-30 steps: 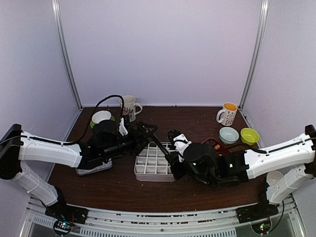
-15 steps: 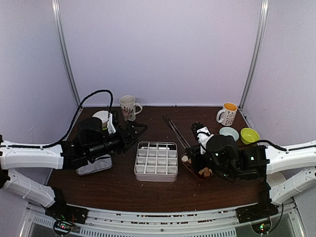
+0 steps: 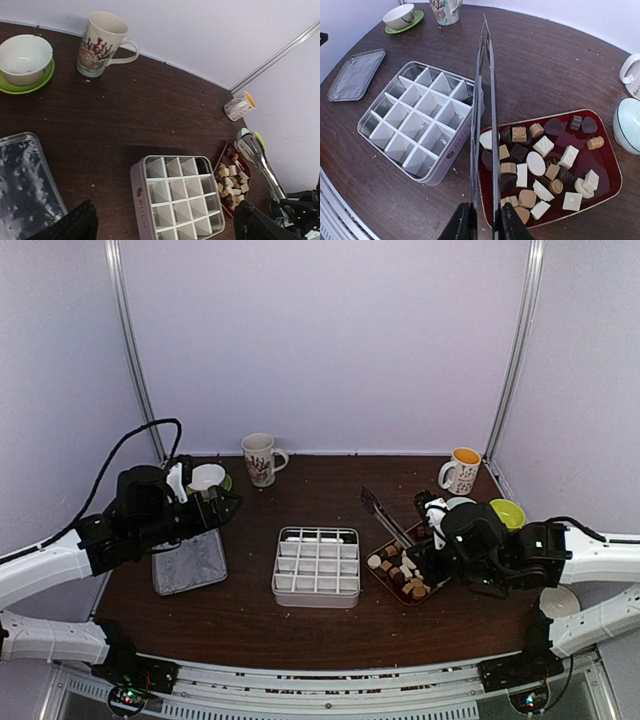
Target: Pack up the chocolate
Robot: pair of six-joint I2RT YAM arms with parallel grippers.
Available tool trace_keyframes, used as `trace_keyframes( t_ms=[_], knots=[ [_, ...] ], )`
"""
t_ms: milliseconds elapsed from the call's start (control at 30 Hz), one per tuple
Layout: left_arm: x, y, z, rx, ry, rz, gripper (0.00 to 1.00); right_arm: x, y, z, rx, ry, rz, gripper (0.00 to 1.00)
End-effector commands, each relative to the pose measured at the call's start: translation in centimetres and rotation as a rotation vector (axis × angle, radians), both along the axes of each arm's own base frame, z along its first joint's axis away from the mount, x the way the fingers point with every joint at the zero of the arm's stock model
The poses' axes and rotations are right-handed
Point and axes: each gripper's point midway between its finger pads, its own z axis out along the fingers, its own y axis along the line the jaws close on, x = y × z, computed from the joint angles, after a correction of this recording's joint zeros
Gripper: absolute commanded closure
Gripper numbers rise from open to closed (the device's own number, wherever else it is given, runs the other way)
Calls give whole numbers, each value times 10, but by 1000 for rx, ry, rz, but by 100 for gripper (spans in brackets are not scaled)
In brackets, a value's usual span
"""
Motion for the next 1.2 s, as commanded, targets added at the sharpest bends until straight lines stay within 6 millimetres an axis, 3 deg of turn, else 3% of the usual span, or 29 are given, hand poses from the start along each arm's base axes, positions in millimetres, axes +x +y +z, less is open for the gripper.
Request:
trace_keyframes(
  t_ms=[0, 167, 367, 800, 1000, 1167],
  knots=[
    [1, 29, -5, 233, -84, 9, 2, -16, -16, -12, -37, 108, 26, 78],
    [6, 33, 0, 313, -170, -7, 2, -27, -38, -22, -99, 196, 30, 73],
    [11, 23, -11, 283, -167, -59, 2, -36, -68, -30, -141, 251, -18, 70],
    [13, 26, -26, 335, -140, -58, 2, -34, -81, -30, -76, 306, -89, 69],
    [15, 38, -37, 395, -89, -11, 2, -34, -83, -32, -64, 330, -102, 69],
    [11, 24, -31, 351, -126, -84, 2, -35, -87, -34, -62, 354, -117, 69]
  ],
)
